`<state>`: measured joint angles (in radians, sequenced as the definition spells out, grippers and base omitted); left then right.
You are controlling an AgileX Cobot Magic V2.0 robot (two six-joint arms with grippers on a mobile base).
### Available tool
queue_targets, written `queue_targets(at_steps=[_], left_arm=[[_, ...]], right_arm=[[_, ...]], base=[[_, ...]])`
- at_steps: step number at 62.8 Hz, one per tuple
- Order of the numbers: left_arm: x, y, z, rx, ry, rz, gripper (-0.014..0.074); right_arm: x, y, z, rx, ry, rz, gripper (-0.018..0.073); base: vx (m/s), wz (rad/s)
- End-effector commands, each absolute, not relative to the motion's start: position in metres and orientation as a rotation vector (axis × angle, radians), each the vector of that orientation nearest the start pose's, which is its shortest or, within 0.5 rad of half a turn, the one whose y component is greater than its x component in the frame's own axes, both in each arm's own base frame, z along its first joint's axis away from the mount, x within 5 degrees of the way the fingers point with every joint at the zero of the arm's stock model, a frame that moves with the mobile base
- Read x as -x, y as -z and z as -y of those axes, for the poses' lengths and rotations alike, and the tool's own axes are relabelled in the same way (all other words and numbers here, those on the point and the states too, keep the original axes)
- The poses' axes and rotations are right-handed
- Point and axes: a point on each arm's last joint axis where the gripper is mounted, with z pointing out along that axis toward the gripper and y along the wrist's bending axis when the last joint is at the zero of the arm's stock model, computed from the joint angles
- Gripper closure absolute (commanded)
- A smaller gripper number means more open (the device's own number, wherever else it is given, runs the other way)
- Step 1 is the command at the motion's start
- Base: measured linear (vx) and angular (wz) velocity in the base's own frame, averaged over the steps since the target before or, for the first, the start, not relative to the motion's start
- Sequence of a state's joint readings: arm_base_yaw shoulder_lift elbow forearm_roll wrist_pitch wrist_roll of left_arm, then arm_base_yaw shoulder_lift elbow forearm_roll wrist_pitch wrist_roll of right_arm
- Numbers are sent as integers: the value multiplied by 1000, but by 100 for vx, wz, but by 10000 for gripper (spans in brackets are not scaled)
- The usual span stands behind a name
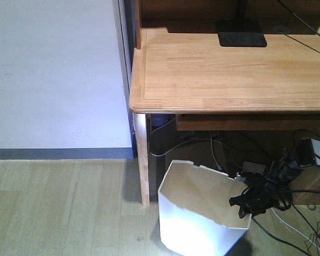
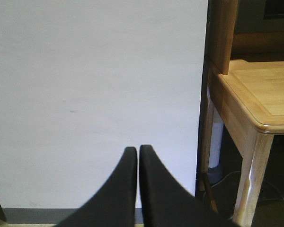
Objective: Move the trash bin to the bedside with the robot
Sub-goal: 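Close the right gripper on the bin rim nearest the desk, then lift the bin with the right gripper and pull it out from under the desk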
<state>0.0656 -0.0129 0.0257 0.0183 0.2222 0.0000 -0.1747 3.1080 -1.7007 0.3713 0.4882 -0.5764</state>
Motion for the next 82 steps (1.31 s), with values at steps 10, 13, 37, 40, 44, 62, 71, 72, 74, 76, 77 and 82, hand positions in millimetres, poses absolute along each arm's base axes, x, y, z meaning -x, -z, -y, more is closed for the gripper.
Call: queue_targets(at_steps=[10,13,37,40,44,62,71,72,74,76,77,82], left_arm=[[-56,-186,-4,45,-63,-1653,603],[-56,-186,-4,45,-63,-1653,603],[-56,-186,-4,45,-63,-1653,603],[-56,-186,-4,45,-63,-1653,603],[-56,-186,-4,45,-63,-1653,603],[-56,-186,-4,45,-63,-1653,603],[-56,-186,-4,45,-63,-1653,603],[-56,-186,-4,45,-63,-1653,603],[-56,-186,-4,45,-63,-1653,603],[-56,-186,-4,45,-63,-1653,603],[-56,-186,-4,45,-63,-1653,603],[-56,-186,-4,45,-63,-1653,603]], right_arm=[[-375,192,56,61,-410,-3125,568],[-378,186,57,78,-397,-3098,567],[-369,154,58,182,-302,-3034,566],[-368,150,57,220,-297,-3029,566],[-364,145,57,250,-303,-3027,566],[-357,122,39,376,-580,-2953,566],[-357,99,26,408,-790,-2840,566],[-357,97,25,410,-806,-2828,566],[-356,91,22,418,-843,-2805,566],[-356,86,21,412,-857,-2789,566],[-356,84,21,411,-863,-2783,566],[-352,72,18,415,-891,-2762,566]], base=[[0,0],[0,0],[0,0],[0,0],[0,0],[0,0],[0,0],[0,0],[0,0],[0,0],[0,0],[0,0]])
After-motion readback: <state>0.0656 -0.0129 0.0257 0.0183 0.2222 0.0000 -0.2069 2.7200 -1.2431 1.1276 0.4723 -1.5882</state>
